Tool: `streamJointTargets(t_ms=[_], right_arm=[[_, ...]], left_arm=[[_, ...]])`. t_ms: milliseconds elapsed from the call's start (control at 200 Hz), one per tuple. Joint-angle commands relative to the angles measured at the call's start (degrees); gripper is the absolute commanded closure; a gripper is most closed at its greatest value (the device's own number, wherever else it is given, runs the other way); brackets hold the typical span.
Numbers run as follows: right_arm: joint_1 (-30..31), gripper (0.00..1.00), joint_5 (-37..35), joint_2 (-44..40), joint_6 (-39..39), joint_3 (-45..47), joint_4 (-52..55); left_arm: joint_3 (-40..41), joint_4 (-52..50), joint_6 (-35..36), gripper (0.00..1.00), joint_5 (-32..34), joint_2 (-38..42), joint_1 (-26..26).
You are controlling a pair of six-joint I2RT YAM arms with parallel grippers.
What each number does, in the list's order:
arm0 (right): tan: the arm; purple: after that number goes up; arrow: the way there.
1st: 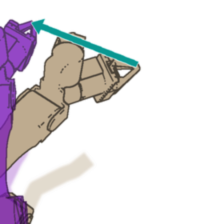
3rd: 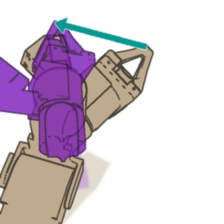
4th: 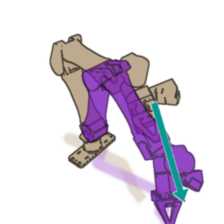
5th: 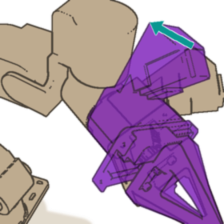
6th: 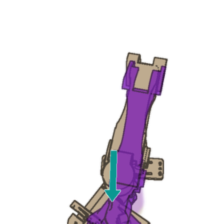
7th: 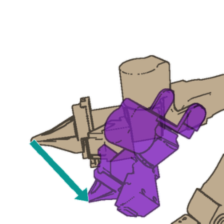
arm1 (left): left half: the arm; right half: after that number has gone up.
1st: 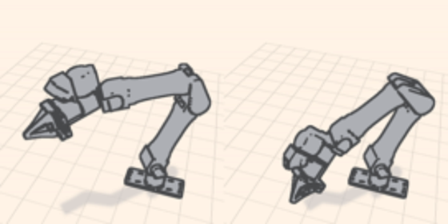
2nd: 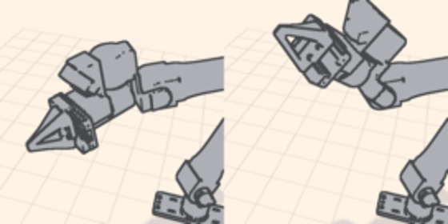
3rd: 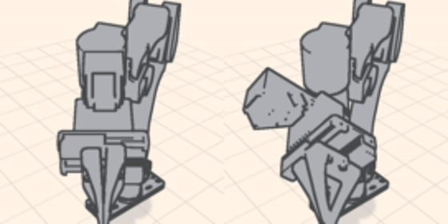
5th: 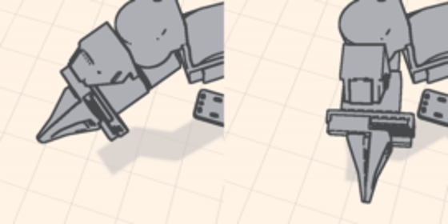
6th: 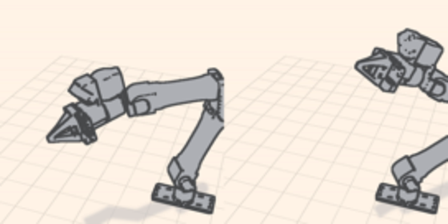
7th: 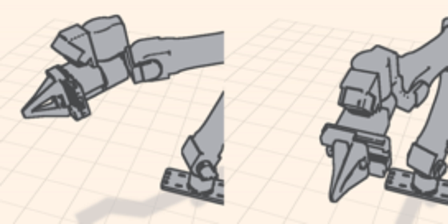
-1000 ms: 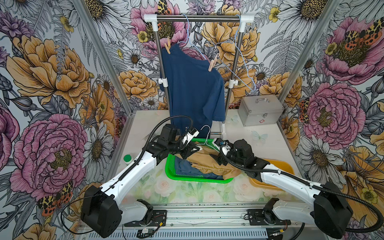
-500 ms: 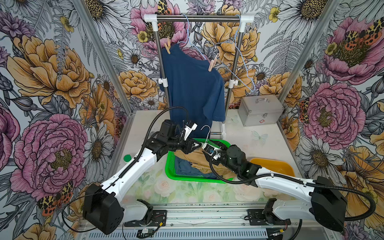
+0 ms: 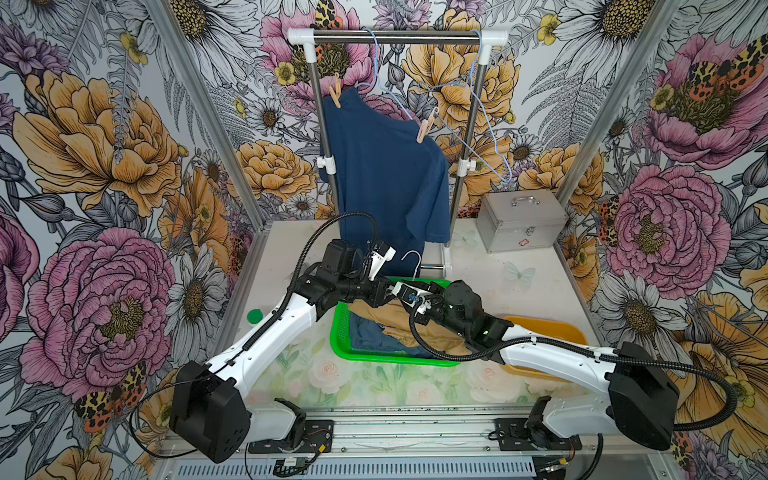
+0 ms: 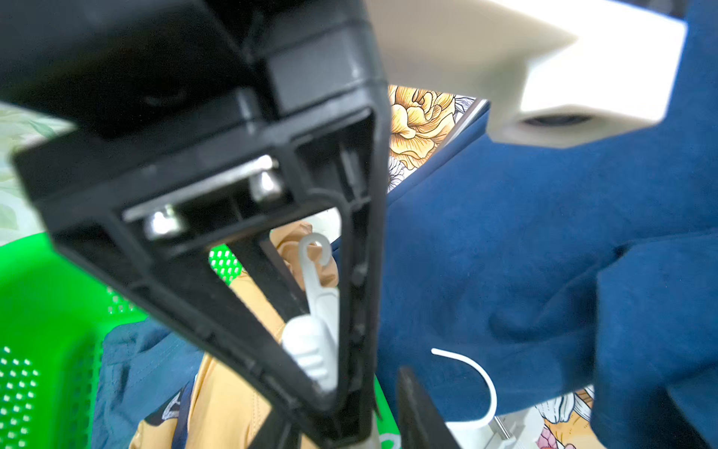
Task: Remove the clothespins securing t-shirts to the hanger
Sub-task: Place the clothespin in the storage box.
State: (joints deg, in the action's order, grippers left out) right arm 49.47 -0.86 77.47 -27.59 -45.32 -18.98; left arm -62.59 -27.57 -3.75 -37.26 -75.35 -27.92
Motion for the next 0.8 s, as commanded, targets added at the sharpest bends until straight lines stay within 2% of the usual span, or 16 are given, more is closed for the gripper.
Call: streamJointTargets(t_ms=[0,80,200,350,565,795], right_arm=[[0.01,0.63,1.33,0.55,-0.87,-2.04,0.59],[0.02,0.67,1.30,0.87,-1.38,-2.39,0.73],[0.09,0.80,1.68,1.04,-2.32,-2.91,1.82],[-0.05,0.92,1.27,0.51,-3.12,-3.19,2.96],[-1.70,0.95,1.39,-1.14,-3.10,-2.44,5.58],[-4.88,0.97,1.39,-4.81,-3.20,-1.36,9.84]], left_arm=[[-1.06,0.93,-0.54,0.69,-2.06,0.12,0.46],[-0.98,0.87,-0.46,0.69,-2.76,-0.31,0.61],[-1.17,0.94,-0.65,0.69,-3.00,-0.81,0.58],[-1.27,0.89,-0.52,0.60,-3.39,-1.03,0.50],[-1.92,0.94,0.41,0.37,-3.13,-1.31,0.59],[-1.61,3.32,0.67,0.31,-4.30,-0.41,0.88]])
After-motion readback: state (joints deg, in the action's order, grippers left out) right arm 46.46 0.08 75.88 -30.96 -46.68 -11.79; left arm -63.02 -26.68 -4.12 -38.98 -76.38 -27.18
